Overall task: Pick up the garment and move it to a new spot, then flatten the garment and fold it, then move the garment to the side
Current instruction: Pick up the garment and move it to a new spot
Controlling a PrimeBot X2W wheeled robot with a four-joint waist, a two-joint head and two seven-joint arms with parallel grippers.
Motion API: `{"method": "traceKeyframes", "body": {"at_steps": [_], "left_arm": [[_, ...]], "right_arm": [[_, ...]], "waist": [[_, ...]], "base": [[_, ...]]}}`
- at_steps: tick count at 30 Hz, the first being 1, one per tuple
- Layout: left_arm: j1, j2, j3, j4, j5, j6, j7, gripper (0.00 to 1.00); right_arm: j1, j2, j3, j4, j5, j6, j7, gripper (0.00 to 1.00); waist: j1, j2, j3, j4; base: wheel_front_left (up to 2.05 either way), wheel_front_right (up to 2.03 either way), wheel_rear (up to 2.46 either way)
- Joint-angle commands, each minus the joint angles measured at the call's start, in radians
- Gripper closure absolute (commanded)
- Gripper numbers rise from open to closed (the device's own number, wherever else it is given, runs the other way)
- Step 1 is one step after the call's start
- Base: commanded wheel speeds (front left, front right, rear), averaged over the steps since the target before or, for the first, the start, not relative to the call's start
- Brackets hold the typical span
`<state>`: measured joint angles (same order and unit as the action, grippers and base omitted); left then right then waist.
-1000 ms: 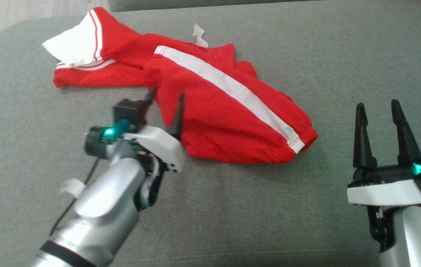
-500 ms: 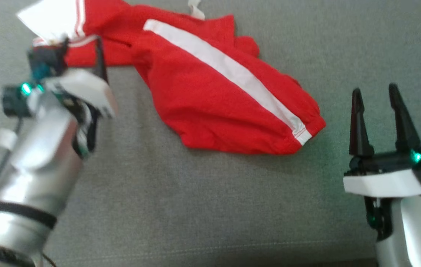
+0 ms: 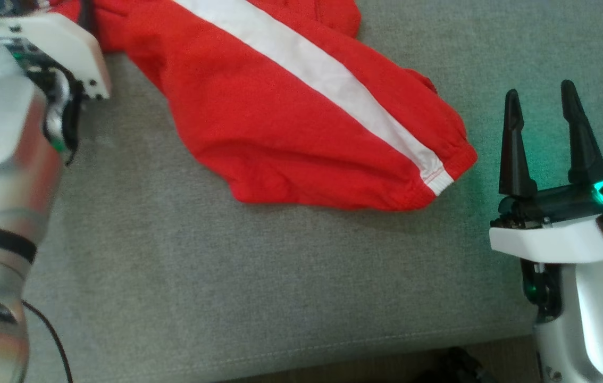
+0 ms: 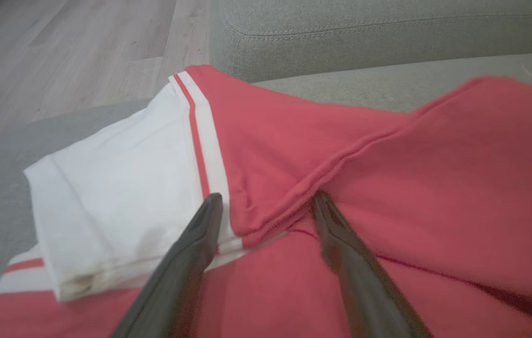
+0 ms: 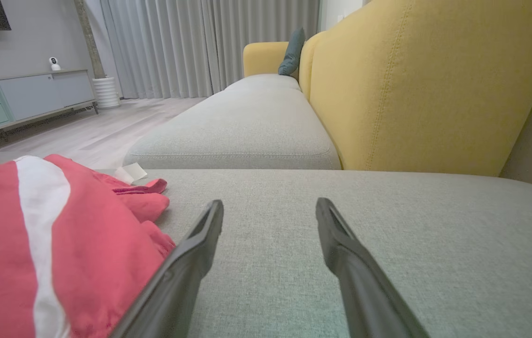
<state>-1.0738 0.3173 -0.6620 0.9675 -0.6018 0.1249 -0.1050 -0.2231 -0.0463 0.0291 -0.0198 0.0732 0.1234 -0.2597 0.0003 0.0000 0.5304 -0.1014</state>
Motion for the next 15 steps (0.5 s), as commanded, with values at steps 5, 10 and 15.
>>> {"method": "traceKeyframes", "body": {"at_steps": [5, 10, 15], "left_arm": [[-0.067, 0.058, 0.023, 0.038, -0.028, -0.051, 0.057, 0.00], [-0.078, 0.053, 0.017, 0.063, -0.044, -0.100, 0.082, 1.00], [-0.109, 0.066, 0.016, 0.054, -0.035, -0.107, 0.030, 1.00]], "right_arm": [[-0.019, -0.004, 0.024, -0.037, 0.016, 0.007, -0.002, 0.00], [-0.024, -0.004, 0.024, -0.036, 0.025, 0.007, -0.002, 0.00], [-0.032, -0.004, 0.021, -0.036, 0.031, 0.007, -0.002, 0.00]], "waist": [[-0.0003, 0.0000, 0.033, -0.020], [-0.0003, 0.0000, 0.040, -0.021], [-0.0003, 0.0000, 0.040, -0.013]], "base": [[0.00, 0.00, 0.00], [0.00, 0.00, 0.00], [0.00, 0.00, 0.00]]}}
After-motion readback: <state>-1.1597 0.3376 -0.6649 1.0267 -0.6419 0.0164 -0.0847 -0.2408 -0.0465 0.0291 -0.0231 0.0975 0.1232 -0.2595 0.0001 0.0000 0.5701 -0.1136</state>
